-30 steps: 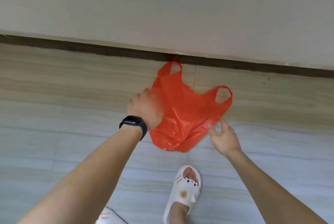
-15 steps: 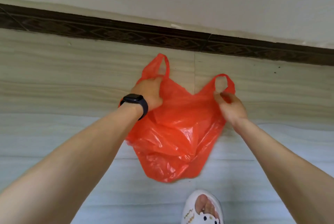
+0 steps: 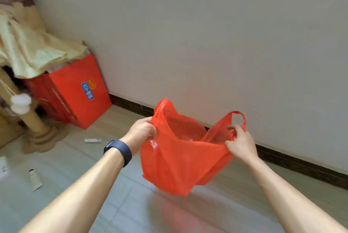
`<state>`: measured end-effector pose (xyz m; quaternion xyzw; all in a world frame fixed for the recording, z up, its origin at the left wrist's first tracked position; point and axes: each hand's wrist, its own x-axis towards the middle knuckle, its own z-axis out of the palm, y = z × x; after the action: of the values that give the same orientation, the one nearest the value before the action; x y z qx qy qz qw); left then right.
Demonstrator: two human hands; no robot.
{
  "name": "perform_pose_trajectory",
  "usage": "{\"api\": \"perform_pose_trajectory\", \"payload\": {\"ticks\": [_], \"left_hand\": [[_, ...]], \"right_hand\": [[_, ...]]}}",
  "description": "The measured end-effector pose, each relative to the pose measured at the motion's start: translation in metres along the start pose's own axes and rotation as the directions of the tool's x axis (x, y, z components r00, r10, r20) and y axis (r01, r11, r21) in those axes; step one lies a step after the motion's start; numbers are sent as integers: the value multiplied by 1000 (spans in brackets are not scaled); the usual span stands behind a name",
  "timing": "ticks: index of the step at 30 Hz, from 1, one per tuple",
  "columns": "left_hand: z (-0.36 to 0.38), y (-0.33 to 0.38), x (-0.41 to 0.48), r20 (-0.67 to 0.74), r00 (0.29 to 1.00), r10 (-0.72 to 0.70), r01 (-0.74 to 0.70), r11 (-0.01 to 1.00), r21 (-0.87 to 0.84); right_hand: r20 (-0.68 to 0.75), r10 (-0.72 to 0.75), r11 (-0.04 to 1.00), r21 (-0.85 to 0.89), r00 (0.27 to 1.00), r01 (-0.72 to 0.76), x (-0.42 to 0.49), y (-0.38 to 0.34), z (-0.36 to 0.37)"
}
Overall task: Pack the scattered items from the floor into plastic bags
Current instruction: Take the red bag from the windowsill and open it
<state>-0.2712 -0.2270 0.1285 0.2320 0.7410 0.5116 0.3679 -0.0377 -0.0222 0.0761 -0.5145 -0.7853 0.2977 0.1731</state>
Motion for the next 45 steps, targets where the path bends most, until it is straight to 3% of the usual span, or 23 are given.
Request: {"api": "perform_pose_trajectory", "payload": {"ticks": [3,5,8,11,12,14,15,17,19,21,23,25,27,30,32,34,36,37,38,39,41,42,45], "left_hand": [[-50,33,-64,11,1000,13,-12,997,-73],[-77,46,-100,-15,1000,24,-25,999,-37],[-106,56,-127,-106,986,128,-109,980,165],[-122,46,-138,-314,930,189,-78,940,333],[-126,43,-140,-414,890,190,-67,954,294],[-137,36,-145,-515,854,79,-150,984,-97],[-144,32,-149,-508,861,12,-216,913,-345],[-156,18,-157,-409,911,-41,-206,815,-542],[-158,5,-168,-228,973,-38,-66,901,-429],[-154,-5,-177,-89,993,-77,64,989,-136],[-147,-14,-177,-63,994,-94,101,987,121],[-140,-18,-174,-64,996,-67,78,979,186],[-135,-19,-168,-44,997,-62,67,988,138],[-125,-8,-166,69,995,-67,65,998,24],[-117,5,-172,173,984,-46,48,999,-9],[-113,17,-172,175,985,-5,10,1000,-25],[-118,21,-168,36,998,42,-47,986,161],[-126,20,-167,-26,997,73,-57,918,392],[-135,12,-166,-70,993,92,-20,733,680],[-141,1,-166,-103,988,117,36,474,880],[-142,-26,-163,-121,975,186,97,133,986],[-137,-43,-161,-139,976,166,133,43,990],[-124,-88,-156,-275,961,25,274,55,960]], "right_hand": [[0,-139,990,36,990,139,-32,-61,-11],[31,-235,971,-41,972,236,-63,-89,-23],[65,-364,910,-188,929,369,-93,-118,-45],[15,-473,845,-277,881,458,-108,-140,-55],[-8,-505,829,-284,863,482,-112,-144,-53],[26,-553,779,-339,833,528,-123,-144,-45],[76,-571,737,-390,817,551,-129,-142,-40],[166,-667,598,-462,726,655,-137,-131,-26],[260,-758,443,-468,598,765,-145,-118,-3],[362,-787,342,-418,500,842,-157,-111,27],[463,-769,307,-338,441,890,-179,-111,61],[472,-800,280,-251,370,926,-202,-115,94],[382,-845,366,-94,373,926,-226,-125,119],[276,-786,615,255,554,746,-253,-155,145],[303,-717,694,390,627,605,-256,-171,158],[401,-671,738,286,624,611,-245,-172,164],[574,-549,733,-18,608,680,-227,-154,157],[644,-460,682,-185,611,708,-217,-140,151],[682,-388,601,-322,619,732,-207,-125,143],[701,-337,522,-417,629,744,-200,-110,134],[712,-241,404,-544,660,735,-188,-87,118],[712,-213,347,-585,669,733,-183,-81,112],[696,-198,197,-662,690,723,-169,-72,102]]}}
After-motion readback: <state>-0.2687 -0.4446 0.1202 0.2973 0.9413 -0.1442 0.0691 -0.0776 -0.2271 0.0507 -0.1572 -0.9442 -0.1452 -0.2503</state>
